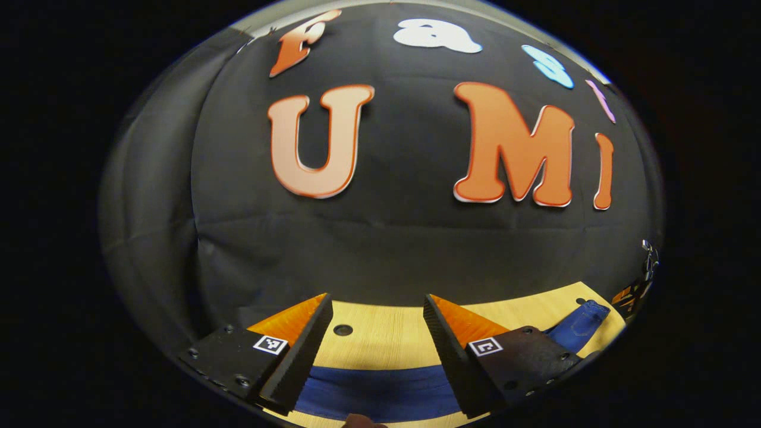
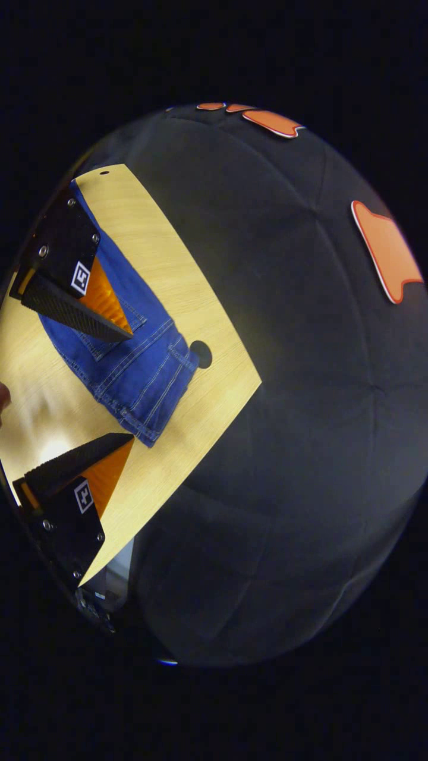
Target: Grasp the waist and the cuffs of the jeans and fold them to make the two legs overlap; first hold the waist and fold one-third of the jeans toward the cuffs, then hold the cuffs and fold the remaining one-third in the same direction to finish folding.
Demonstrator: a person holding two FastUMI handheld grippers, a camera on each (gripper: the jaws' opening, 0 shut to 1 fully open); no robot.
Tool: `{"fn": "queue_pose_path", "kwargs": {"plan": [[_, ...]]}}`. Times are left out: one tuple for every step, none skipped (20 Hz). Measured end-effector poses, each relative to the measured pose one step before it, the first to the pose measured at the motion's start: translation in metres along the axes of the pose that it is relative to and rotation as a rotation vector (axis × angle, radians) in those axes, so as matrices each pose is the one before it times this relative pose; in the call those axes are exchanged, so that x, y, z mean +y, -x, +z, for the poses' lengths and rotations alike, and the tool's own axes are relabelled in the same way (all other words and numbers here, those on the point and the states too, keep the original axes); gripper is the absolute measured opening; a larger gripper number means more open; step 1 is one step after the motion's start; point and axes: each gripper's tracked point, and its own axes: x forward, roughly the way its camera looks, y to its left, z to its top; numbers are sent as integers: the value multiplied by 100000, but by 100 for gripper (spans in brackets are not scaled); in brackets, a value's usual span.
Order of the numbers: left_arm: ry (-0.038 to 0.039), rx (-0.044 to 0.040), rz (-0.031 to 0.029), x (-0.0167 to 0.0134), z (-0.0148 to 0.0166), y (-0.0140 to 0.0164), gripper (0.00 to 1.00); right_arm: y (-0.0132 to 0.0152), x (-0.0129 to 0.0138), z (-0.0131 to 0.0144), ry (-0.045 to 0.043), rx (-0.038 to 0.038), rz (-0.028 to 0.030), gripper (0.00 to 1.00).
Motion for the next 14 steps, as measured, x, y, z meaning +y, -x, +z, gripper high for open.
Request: {"fn": "queue_pose_path", "kwargs": {"plan": [[-2518,-3046,841,-648,850,1092,92,-476,-474,-223,1356,-1370,-1454,97],[-1451,-2009,1285,-645,392,855,92,-396,-301,166,2685,-2445,-602,97],[417,-53,-957,-841,228,897,94,-293,-576,443,2925,-3407,-1448,97],[537,630,-330,-607,-12,471,93,-353,-331,498,3123,-3604,-112,97],[238,1121,-853,-896,-190,432,92,-539,-309,-333,571,734,-635,97],[-236,756,729,-784,-270,383,92,-77,522,-1071,-2175,5286,2118,96],[170,922,65,-411,-76,248,92,-134,249,-508,-4899,4403,2345,96],[-58,1167,351,-320,-232,484,92,-269,-97,-297,-5467,5316,1719,97],[-302,519,392,-107,32,341,92,404,-93,82,-4666,3512,1308,97],[-760,562,709,-211,49,437,92,354,-244,167,-4294,1659,-1182,97],[-865,356,1016,95,114,262,92,493,22,471,-3553,253,237,97],[-834,637,459,-128,-4,425,92,-186,135,-296,-4436,1576,-1261,96],[-632,325,958,77,109,254,92,125,444,-501,-3943,3291,1179,96],[-412,400,481,-9,123,125,92,330,-80,-226,-4481,3134,-712,95]]}}
